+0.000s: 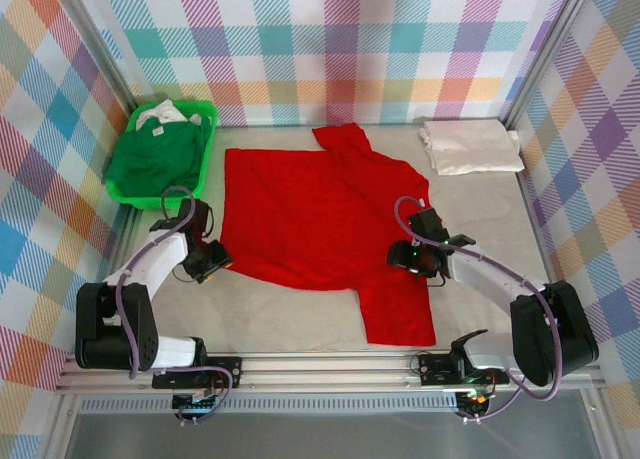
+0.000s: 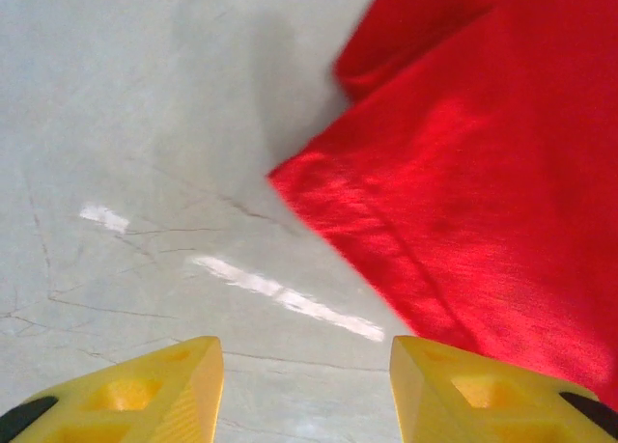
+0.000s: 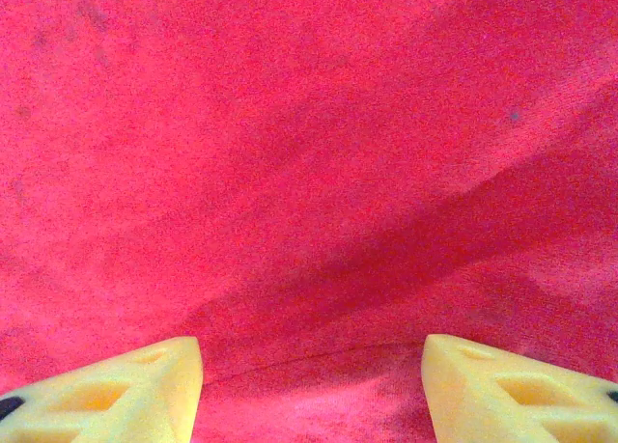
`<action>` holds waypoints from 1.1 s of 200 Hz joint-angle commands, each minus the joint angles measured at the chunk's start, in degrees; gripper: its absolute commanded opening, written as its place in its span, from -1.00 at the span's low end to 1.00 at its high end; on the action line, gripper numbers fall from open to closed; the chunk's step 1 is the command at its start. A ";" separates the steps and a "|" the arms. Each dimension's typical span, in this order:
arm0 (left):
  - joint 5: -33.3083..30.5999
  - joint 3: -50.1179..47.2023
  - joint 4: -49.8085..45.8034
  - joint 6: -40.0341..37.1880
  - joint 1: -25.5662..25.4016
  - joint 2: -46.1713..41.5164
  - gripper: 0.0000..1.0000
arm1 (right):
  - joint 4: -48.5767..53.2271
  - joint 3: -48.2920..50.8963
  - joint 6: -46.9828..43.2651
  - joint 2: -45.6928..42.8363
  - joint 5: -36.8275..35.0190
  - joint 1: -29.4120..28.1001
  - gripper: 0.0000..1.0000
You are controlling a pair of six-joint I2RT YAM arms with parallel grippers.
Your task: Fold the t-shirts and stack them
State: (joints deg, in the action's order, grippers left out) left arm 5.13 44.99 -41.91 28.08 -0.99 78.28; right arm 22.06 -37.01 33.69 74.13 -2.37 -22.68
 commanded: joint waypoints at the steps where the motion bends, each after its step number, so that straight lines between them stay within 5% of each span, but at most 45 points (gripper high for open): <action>1: 1.29 -0.61 5.68 0.63 1.13 2.35 -0.03 | 0.00 0.42 -0.82 -1.05 1.61 0.26 0.24; 91: -1.84 3.31 9.54 -2.36 1.41 10.34 -0.25 | 0.18 3.59 1.07 -6.54 2.19 0.09 0.26; 128: -2.27 4.18 9.42 -3.21 1.47 11.72 -0.78 | 1.94 3.83 2.51 -7.10 2.06 -0.39 0.26; 148: -2.34 4.44 8.41 -3.29 1.52 10.08 -1.00 | 9.96 2.01 6.59 -7.13 0.26 -0.52 0.26; 182: -1.22 5.08 4.59 -1.63 1.42 2.60 -1.00 | 29.05 -3.74 14.63 -6.43 0.75 -2.28 0.22; 220: -6.09 3.69 2.58 -0.47 1.96 -4.38 -1.00 | 37.11 -0.48 20.39 -8.75 0.79 -2.88 0.25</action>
State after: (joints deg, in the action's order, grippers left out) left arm 2.46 48.29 -36.16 26.30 -0.16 76.64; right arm 48.66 -39.18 47.72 66.52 -1.69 -25.23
